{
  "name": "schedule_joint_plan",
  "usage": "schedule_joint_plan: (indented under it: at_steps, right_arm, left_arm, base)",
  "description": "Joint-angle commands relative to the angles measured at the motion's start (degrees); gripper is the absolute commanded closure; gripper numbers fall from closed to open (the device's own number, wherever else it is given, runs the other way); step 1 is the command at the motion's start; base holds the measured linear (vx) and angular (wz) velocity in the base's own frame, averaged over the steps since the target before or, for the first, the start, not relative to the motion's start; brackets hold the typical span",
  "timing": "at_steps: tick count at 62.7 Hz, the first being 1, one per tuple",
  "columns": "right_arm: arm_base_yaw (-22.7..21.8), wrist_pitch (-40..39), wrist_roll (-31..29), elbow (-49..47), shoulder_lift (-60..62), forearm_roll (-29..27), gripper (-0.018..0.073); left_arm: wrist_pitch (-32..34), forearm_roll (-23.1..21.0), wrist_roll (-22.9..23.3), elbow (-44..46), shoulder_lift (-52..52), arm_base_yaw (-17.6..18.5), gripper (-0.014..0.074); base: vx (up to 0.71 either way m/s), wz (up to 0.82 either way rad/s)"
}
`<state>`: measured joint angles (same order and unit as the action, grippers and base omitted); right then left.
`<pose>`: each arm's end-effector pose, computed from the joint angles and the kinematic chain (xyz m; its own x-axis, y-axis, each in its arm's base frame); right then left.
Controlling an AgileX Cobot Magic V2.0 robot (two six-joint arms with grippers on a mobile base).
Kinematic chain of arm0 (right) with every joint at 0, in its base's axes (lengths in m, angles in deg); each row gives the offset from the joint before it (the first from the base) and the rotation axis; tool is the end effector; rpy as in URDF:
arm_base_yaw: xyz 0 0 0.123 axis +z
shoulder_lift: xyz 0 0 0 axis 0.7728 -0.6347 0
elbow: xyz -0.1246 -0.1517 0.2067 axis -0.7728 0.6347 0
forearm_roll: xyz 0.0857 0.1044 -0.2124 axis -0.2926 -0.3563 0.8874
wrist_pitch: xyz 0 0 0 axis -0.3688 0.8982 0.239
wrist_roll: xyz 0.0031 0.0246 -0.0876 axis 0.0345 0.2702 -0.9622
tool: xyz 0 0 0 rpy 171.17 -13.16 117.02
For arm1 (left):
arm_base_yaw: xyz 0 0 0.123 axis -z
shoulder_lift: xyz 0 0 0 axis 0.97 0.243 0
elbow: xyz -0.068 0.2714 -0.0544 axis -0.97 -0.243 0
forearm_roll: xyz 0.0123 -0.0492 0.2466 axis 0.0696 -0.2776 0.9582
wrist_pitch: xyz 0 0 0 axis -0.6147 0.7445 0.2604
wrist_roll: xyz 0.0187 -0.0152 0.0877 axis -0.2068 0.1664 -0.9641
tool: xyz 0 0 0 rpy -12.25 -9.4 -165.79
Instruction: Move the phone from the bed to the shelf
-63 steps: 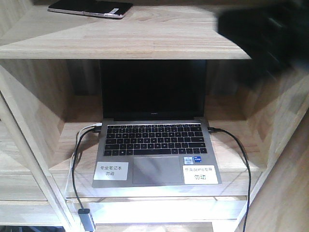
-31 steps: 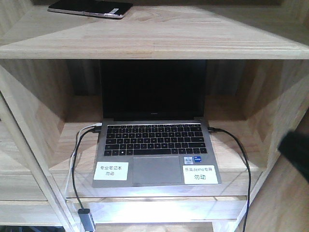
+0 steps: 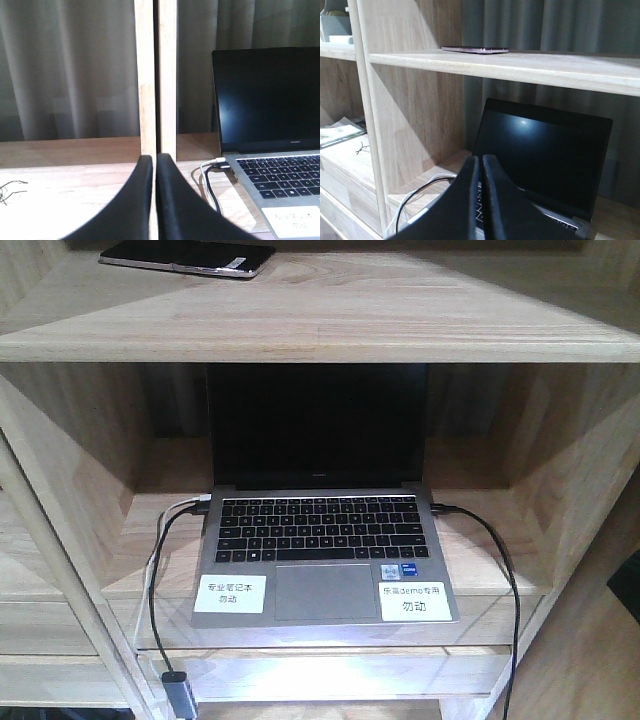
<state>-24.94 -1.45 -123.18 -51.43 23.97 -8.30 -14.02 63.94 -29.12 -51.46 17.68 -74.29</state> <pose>0.0531 0.0420 0.3114 0.0135 0.0216 -0.9997 -0.5738 0.8189 0.0099 0.0563 -0.0018 0.1970 0.0065 0.0147 -0.9999 0.0303 0.9994 0.0149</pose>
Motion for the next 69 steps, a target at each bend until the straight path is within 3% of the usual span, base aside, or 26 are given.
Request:
schedule_joint_plan:
  at_steps: [1,24,30,39,51,54,59,69]
  right_arm:
    - [0.1,-4.0,-0.2,-1.4,-0.5,-0.8,0.0565]
    - [0.1,-4.1,-0.2,-1.4,-0.6,-1.6,0.0565]
    - [0.1,-4.1,0.9,-1.4,-0.6,1.5,0.0565]
    - [0.1,-4.1,14.6,-1.4,-0.6,13.9,0.0565]
    - [0.1,-4.2,41.2,-1.4,-0.6,37.7,0.0565]
    - [0.1,-4.6,46.4,-1.4,-0.6,41.2,0.0565]
    - [0.0,-4.9,49.6,-1.4,-0.6,44.1,0.0565]
    - [-3.9,-4.8,45.3,-1.3,-0.6,44.0,0.0565]
  left_arm:
    - [4.2,-0.6,0.5,1.4,-0.3,0.3,0.0595]
    - [4.2,-0.6,0.5,1.4,-0.3,0.3,0.0595]
    - [4.2,-0.6,0.5,1.4,-0.3,0.3,0.0595]
    - [4.2,-0.6,0.5,1.4,-0.3,0.3,0.0595]
    - [4.2,-0.6,0.5,1.4,-0.3,0.3,0.0595]
    - [4.2,-0.6,0.5,1.4,-0.3,0.3,0.0595]
    - [4.2,-0.6,0.5,1.4,-0.3,0.3,0.0595]
    - [4.2,-0.6,0.5,1.4,-0.3,0.3,0.0595]
  base:
    - [0.0,0.0]
    - [0.0,0.0]
    - [0.0,0.0]
    - [0.0,0.0]
    - [0.0,0.0]
    - [0.0,0.0]
    - [0.0,0.0]
    - [0.0,0.0]
